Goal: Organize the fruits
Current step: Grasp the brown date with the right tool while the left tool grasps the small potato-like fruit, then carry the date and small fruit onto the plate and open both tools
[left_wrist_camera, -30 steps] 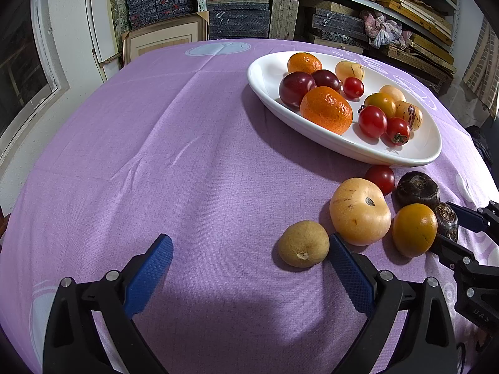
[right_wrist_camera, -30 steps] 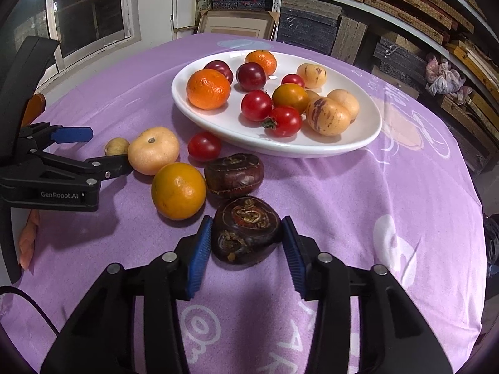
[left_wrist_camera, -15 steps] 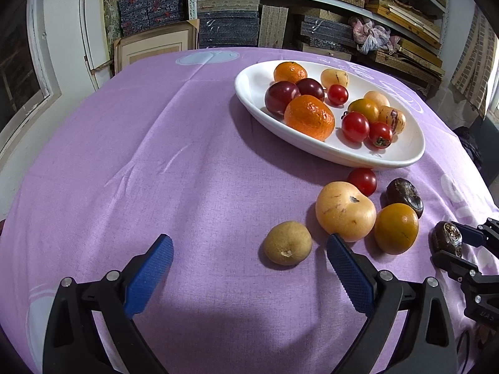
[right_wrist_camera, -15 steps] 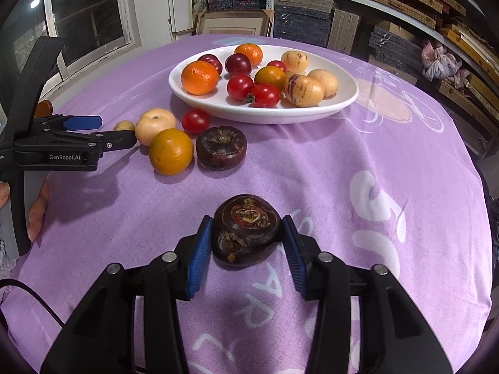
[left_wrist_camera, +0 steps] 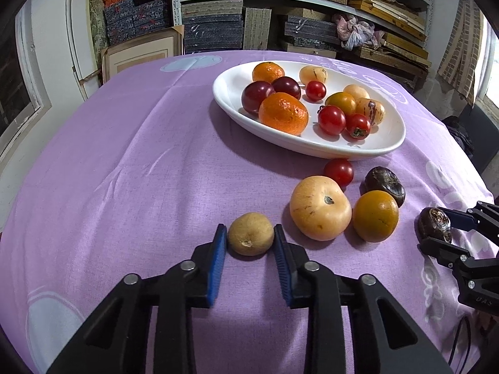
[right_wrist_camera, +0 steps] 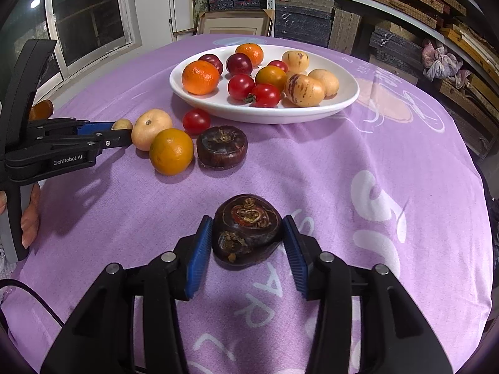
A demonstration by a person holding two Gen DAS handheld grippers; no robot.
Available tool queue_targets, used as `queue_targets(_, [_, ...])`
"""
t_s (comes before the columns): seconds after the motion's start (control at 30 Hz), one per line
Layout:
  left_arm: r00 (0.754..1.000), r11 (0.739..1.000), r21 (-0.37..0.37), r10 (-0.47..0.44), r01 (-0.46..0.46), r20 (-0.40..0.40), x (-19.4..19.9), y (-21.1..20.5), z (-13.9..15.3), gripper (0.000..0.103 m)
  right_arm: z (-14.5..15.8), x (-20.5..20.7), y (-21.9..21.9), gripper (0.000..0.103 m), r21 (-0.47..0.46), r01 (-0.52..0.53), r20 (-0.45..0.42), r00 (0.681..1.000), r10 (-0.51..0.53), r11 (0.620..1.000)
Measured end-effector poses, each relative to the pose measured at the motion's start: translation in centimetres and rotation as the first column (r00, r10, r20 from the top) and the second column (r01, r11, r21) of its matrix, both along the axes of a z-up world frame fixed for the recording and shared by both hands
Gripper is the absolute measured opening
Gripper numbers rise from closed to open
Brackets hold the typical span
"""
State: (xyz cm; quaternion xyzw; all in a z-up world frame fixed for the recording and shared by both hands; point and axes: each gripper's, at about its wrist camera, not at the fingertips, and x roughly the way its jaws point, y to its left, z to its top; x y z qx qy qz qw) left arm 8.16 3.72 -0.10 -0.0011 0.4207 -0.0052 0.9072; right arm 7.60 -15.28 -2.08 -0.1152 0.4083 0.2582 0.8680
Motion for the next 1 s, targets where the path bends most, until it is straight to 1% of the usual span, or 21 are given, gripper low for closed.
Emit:
queue_targets(0.2, [0.999,0.999,0.011,-0.042,0.042,0.0,-0.3,-1.1,-0.2,0.029,0.0,0.0,0.1,0.046,0.001,0.0,0.0,1.0,0.0,1.0])
queue_targets(0.5, [0.999,0.999,0.017,-0.042,0.042,0.001,-0.3,-1.3,-0.3,0.029,0.0,0.0,0.1,0.046,0.002,0.0,-0.001,1.0,0.0,1.0])
queue_targets(0.57, [0.999,0.999,0.017,-0.041,0.041,0.006,-0.3,-1.3,-0.3,0.029,0.0,0.0,0.1,0.044,0.003,0.005,0.001,1.0,-0.005,1.0])
queue_targets(0.7, [0.999,0.999,0.013,-0.033,0.033,0.03,-0.5,-1.1,0.3,0.029,0.1,0.3,-0.3,0.044,0.029,0.024,-0.008,1.0,-0.024,0.999])
queue_targets(0.77, [0.999,0.999,0.016,-0.028,0.027,0.047,-0.8,-1.1,0.7,0.029,0.4,0.2,-0.4,0.044,0.029,0.032,0.007,0.999,-0.033,0.999])
queue_targets(0.87, [0.996,0.999,0.053,-0.016,0.011,0.083,-1.1,-1.3,1.4,0.029,1.5,-0.1,-0.8,0.044,0.044,0.04,0.039,0.998,-0.042,0.998])
queue_targets(1.0, [0.99,0.995,0.099,-0.002,-0.012,0.138,-1.2,-1.8,2.7,0.029,3.7,-0.4,-1.7,0.044,0.079,0.061,0.093,0.993,-0.068,0.995])
